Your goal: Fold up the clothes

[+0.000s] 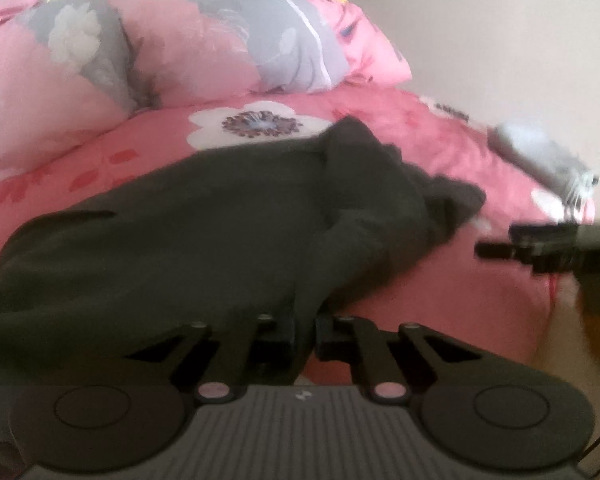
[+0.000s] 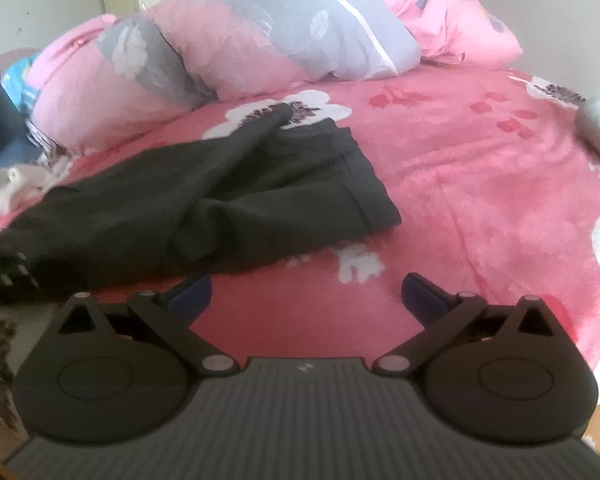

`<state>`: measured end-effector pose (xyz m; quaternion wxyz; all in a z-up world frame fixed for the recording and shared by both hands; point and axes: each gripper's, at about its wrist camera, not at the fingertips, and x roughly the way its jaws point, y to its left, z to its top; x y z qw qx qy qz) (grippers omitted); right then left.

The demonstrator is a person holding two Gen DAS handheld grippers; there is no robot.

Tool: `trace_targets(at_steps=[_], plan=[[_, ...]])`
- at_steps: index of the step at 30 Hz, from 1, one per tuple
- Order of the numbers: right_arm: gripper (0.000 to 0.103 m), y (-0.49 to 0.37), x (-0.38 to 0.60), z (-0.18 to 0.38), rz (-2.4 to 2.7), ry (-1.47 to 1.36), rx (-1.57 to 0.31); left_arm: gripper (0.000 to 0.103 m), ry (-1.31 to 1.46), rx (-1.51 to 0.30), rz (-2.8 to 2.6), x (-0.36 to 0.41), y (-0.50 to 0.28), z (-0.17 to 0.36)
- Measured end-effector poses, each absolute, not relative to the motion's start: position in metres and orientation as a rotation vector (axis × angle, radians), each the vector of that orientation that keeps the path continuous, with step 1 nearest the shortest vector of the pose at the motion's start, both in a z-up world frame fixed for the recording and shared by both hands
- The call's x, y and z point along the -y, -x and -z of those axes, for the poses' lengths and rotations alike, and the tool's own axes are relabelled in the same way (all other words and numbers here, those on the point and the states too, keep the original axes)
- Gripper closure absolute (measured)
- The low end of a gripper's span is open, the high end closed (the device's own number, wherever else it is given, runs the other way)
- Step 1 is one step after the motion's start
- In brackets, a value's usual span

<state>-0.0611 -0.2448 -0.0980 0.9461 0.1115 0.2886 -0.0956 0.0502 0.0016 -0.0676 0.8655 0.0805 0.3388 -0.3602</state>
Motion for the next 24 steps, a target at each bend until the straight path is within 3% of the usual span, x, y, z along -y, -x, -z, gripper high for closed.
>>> trace_targets(at_steps=[12,20,22,24], plan=[[0.001,0.054,0.238,0.107,0.217,-0.122,-0.603,0.098,0.327,-0.955,0.770,-0.038,-0.136,0.083],[0.001,0.067,0.238,0.082,-0.018,-0.246,-0.459,0.096,0.458,-0.987,0.755,-0.053,-0.156,0.098],[0.001,0.062,0.232,0.080,-0.062,-0.245,-0.454,0.090,0.455,-0.959,0.751,-0.055,-0.155,0.097],[0.003,0.053,0.226,0.080,-0.102,-0.247,-0.464,0.074,0.419,-0.894,0.746,-0.056,-0.148,0.089]])
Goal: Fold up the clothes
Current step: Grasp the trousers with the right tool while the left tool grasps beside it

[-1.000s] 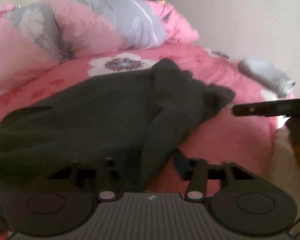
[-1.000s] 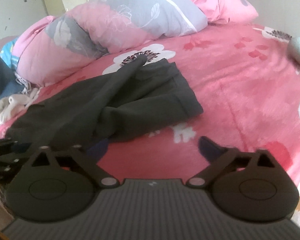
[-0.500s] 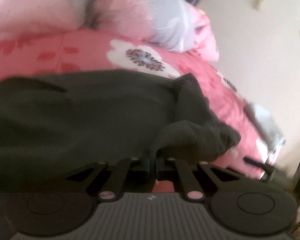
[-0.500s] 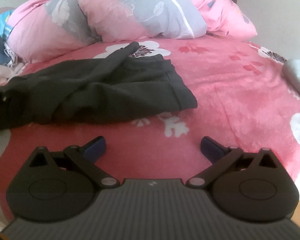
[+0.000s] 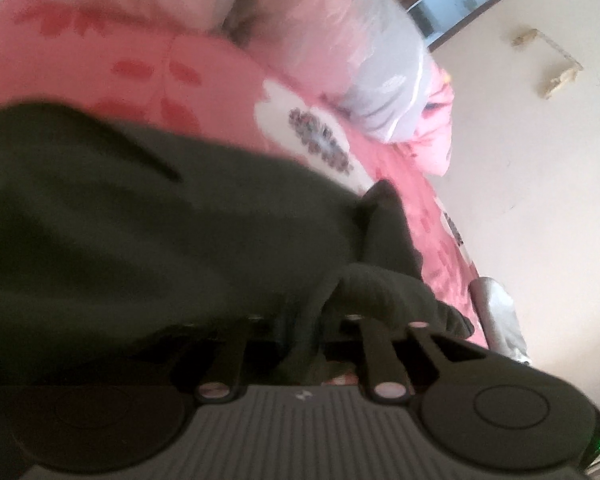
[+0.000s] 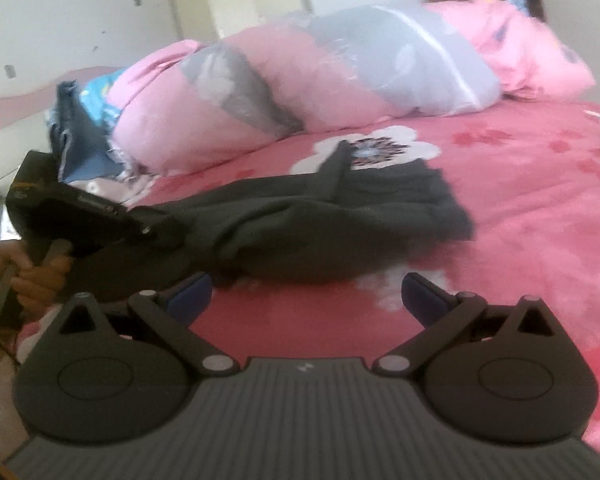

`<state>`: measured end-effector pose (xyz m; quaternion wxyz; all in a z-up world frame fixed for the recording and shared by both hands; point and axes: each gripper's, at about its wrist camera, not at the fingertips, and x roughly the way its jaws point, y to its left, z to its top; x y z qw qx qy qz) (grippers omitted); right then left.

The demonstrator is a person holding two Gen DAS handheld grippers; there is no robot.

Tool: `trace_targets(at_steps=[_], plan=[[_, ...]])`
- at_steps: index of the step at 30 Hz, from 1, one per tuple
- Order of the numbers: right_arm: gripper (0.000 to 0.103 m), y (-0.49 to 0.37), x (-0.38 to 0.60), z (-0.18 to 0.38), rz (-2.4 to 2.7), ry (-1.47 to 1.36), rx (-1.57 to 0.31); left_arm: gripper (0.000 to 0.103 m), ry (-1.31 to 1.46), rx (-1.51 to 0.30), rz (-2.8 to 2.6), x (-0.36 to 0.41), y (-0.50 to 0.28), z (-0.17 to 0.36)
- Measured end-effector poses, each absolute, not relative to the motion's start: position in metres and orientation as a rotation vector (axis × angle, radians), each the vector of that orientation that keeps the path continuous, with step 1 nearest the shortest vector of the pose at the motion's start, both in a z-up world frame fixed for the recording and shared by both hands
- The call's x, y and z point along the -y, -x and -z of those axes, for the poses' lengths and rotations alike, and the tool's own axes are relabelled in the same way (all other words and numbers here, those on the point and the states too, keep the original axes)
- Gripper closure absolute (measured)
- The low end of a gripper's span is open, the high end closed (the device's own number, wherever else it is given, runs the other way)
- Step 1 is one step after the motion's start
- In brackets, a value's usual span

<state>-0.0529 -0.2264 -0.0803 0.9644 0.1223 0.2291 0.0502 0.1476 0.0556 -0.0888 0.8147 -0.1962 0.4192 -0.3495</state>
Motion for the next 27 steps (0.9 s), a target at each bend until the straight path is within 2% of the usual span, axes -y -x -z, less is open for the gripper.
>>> trace_targets(at_steps=[1,4,8,9,13,14,18,21,24,27], plan=[[0.003,0.048,0.224,0.081,-0.124,-0.255,-0.470,0.071,0.395,-0.857,0.741,-0.056,-0.143,0.084],[0.016,0.033,0.221,0.084,-0.191,-0.296,-0.493,0.065,0.306,-0.733,0.712,-0.060,-0.126,0.066],[0.045,0.009,0.225,0.092,-0.246,-0.403,-0.546,0.063,0.183,-0.577,0.726,-0.058,-0.092,0.045],[0.048,0.005,0.228,0.095,-0.257,-0.440,-0.557,0.063,0.151,-0.558,0.753,-0.054,-0.083,0.042],[0.061,-0.006,0.235,0.100,-0.305,-0.561,-0.571,0.063,0.017,-0.554,0.865,-0.031,-0.051,0.047],[0.067,-0.008,0.237,0.101,-0.315,-0.586,-0.572,0.063,-0.001,-0.573,0.887,-0.025,-0.046,0.052],[0.083,-0.021,0.252,0.105,-0.358,-0.727,-0.573,0.063,-0.083,-0.642,0.918,0.000,-0.032,0.072],[0.087,-0.032,0.265,0.109,-0.390,-0.842,-0.574,0.061,-0.197,-0.629,0.849,0.022,-0.026,0.083],[0.088,-0.047,0.273,0.112,-0.412,-0.922,-0.581,0.055,-0.306,-0.577,0.789,0.042,-0.021,0.088],[0.088,-0.058,0.276,0.114,-0.431,-0.970,-0.591,0.055,-0.363,-0.554,0.754,0.057,-0.021,0.089]])
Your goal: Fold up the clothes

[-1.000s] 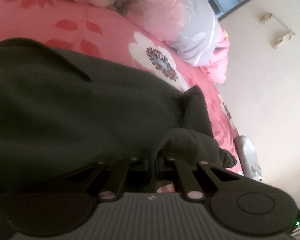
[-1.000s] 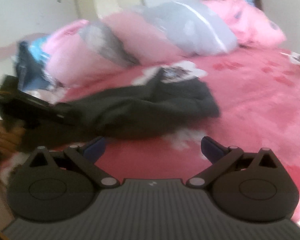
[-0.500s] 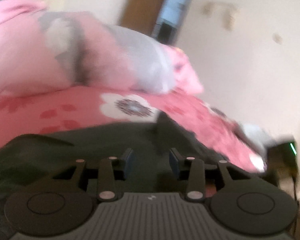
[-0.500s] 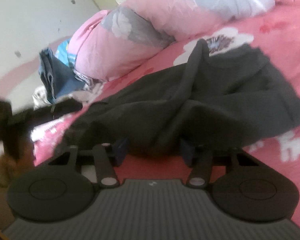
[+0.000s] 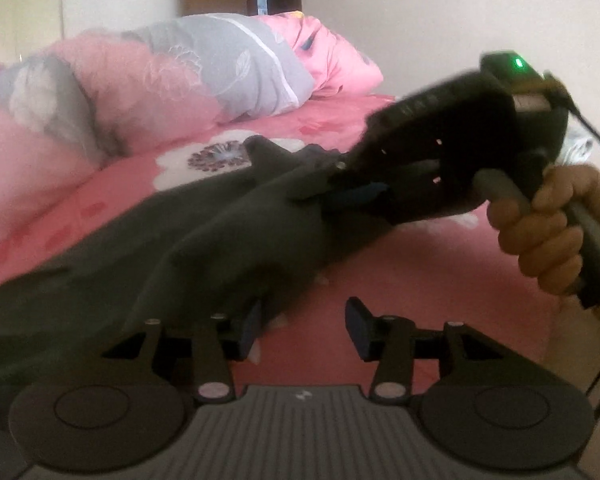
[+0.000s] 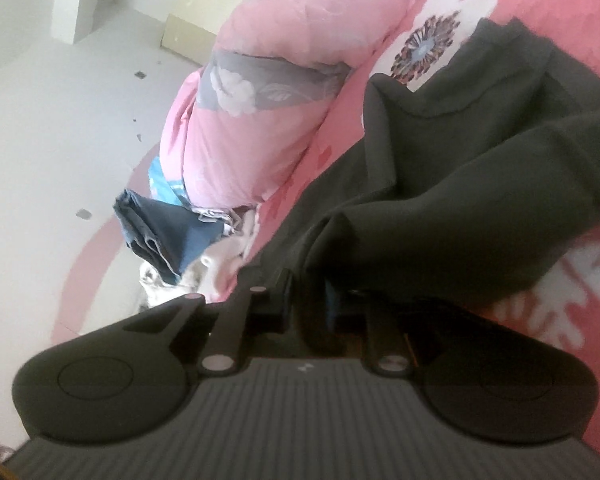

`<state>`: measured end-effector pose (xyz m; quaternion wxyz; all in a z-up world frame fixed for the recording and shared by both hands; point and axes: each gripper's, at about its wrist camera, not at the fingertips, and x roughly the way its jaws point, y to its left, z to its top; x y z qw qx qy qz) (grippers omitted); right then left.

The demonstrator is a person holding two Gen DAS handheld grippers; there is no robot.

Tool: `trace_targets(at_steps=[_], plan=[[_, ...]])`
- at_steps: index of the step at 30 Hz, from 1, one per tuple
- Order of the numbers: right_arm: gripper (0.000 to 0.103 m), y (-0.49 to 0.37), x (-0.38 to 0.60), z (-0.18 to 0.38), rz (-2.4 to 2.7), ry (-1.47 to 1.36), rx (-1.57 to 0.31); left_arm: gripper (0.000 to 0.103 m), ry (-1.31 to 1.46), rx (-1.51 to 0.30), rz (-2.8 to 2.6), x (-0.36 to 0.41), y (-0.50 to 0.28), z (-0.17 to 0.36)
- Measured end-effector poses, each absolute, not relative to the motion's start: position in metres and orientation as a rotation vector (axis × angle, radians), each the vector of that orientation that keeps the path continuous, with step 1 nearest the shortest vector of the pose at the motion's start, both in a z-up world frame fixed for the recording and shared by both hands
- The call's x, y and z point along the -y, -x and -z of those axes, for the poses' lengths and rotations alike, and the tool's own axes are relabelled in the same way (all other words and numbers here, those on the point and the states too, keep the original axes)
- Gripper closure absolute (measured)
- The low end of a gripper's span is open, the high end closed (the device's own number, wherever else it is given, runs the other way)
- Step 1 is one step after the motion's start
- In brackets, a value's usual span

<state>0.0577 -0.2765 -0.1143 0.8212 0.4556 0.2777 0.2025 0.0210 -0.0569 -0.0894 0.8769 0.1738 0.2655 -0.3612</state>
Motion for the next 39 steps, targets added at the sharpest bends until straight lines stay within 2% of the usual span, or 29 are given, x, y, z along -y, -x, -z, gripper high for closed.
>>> trace_targets(at_steps=[4,5,9,12,26,39], plan=[[0.089,-0.072,0.278,0.115,-0.458,-1.010,-0.595,0.056,-0.412,-0.537,0.692,0.074,-0.027,0.094],[0.089,-0.074,0.279,0.115,-0.463,-1.019,-0.594,0.059,-0.414,-0.538,0.675,0.074,-0.029,0.094],[0.089,-0.078,0.283,0.115,-0.476,-1.045,-0.586,0.089,-0.398,-0.558,0.624,0.074,-0.041,0.094],[0.089,-0.078,0.285,0.117,-0.479,-1.058,-0.585,0.100,-0.373,-0.562,0.619,0.070,-0.047,0.090],[0.088,-0.043,0.296,0.113,-0.500,-1.079,-0.549,0.102,-0.128,-0.656,0.865,0.011,-0.034,0.043],[0.086,0.076,0.295,0.131,-0.293,-1.102,-0.624,0.102,-0.373,-0.658,1.038,-0.010,0.003,0.076]])
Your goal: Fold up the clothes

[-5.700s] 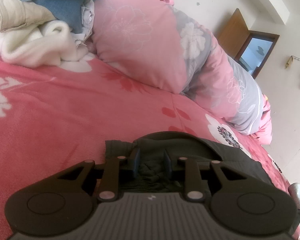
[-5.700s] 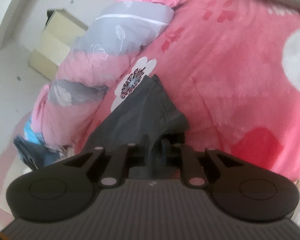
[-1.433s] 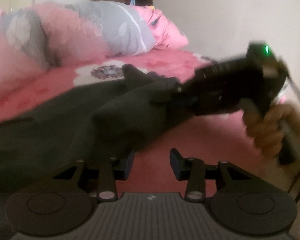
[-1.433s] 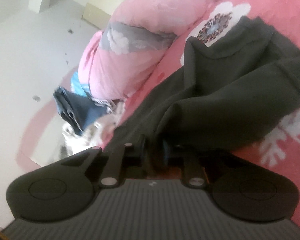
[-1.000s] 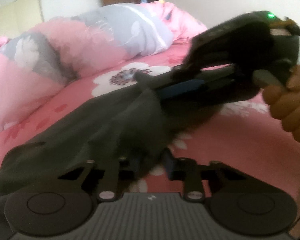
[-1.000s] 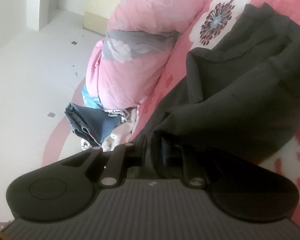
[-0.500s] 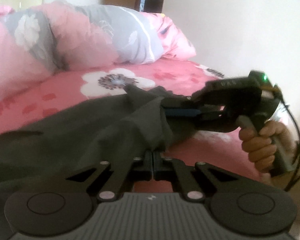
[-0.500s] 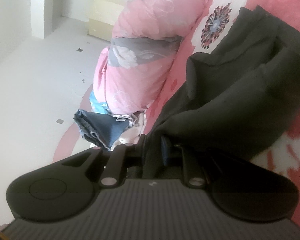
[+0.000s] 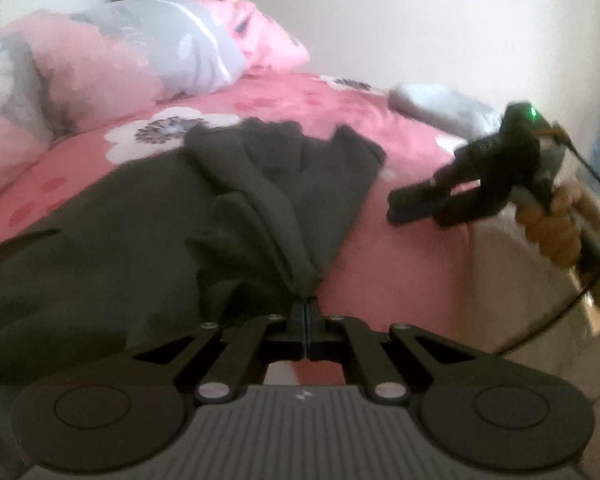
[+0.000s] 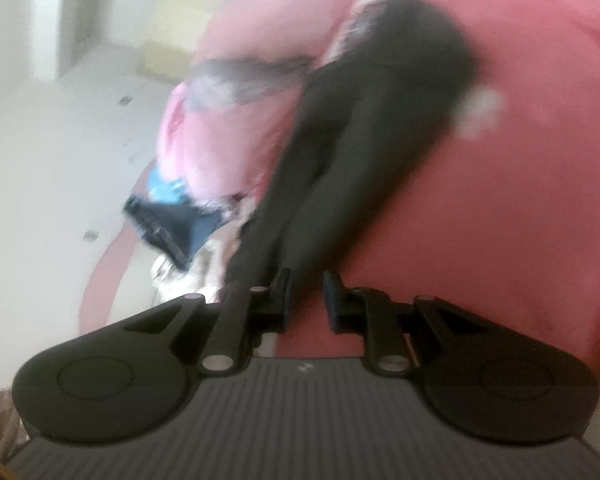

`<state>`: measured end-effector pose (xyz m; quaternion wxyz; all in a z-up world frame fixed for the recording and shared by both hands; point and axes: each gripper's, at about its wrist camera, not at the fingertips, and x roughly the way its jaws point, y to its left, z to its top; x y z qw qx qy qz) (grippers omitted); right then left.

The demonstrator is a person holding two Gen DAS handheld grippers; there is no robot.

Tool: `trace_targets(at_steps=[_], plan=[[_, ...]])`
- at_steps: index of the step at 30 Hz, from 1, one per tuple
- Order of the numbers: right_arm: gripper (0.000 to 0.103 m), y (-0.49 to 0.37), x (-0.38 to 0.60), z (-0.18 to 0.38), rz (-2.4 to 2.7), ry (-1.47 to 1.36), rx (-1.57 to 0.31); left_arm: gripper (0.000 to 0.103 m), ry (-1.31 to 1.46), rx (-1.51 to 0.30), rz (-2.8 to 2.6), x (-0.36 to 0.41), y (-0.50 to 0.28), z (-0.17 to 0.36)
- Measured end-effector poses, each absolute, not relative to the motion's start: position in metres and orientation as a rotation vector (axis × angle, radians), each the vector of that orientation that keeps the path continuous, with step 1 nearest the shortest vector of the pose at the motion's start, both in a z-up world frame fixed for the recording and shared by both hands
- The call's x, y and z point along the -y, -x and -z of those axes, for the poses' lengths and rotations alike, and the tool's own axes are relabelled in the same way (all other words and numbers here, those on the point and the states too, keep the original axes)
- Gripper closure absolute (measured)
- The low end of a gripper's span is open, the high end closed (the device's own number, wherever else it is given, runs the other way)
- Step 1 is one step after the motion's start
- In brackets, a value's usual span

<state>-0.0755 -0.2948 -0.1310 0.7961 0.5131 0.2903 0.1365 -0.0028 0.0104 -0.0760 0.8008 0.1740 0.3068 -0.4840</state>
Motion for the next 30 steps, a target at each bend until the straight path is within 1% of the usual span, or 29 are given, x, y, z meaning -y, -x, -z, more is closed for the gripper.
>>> trace_targets(at_steps=[4,5,6,8,11,14,16,17,18,20,22,23,24,25,27,30], plan=[[0.083,0.090,0.314,0.121,-0.140,-1.082,-0.589,0.102,-0.373,-0.650,1.029,-0.013,0.005,0.084],[0.079,0.090,0.320,0.118,-0.105,-1.075,-0.574,0.102,-0.358,-0.648,1.023,-0.014,0.005,0.085],[0.072,0.089,0.325,0.116,-0.070,-1.073,-0.562,0.102,-0.338,-0.645,1.018,-0.015,0.004,0.086],[0.072,0.086,0.336,0.114,-0.009,-1.078,-0.543,0.101,-0.308,-0.647,1.002,-0.018,0.003,0.088],[0.072,0.078,0.347,0.112,0.046,-1.093,-0.524,0.096,-0.269,-0.651,0.977,-0.024,0.003,0.088],[0.071,0.065,0.348,0.097,0.076,-1.000,-0.518,0.093,-0.228,-0.647,0.960,-0.031,0.004,0.087],[0.066,0.057,0.351,0.092,0.075,-0.943,-0.524,0.089,-0.200,-0.648,0.947,-0.035,0.003,0.086],[0.061,0.051,0.353,0.093,0.072,-0.924,-0.534,0.083,-0.180,-0.650,0.939,-0.036,0.002,0.087],[0.060,0.044,0.353,0.094,0.075,-0.909,-0.549,0.079,-0.161,-0.652,0.932,-0.038,0.001,0.087],[0.060,0.035,0.352,0.098,0.073,-0.881,-0.577,0.078,-0.119,-0.658,0.920,-0.039,-0.001,0.088],[0.063,0.035,0.347,0.100,0.067,-0.855,-0.573,0.077,-0.082,-0.668,0.920,-0.040,-0.004,0.090],[0.072,0.037,0.344,0.098,0.063,-0.834,-0.569,0.077,-0.068,-0.671,0.922,-0.039,-0.005,0.091],[0.085,0.041,0.342,0.096,0.058,-0.816,-0.568,0.077,-0.057,-0.675,0.925,-0.038,-0.006,0.092],[0.089,0.046,0.339,0.094,0.051,-0.801,-0.569,0.077,-0.050,-0.679,0.926,-0.037,-0.008,0.093],[0.092,0.058,0.334,0.092,0.045,-0.773,-0.580,0.077,-0.038,-0.684,0.928,-0.037,-0.010,0.095],[0.094,0.083,0.327,0.094,0.064,-0.747,-0.626,0.077,-0.010,-0.692,0.918,-0.039,-0.013,0.097]])
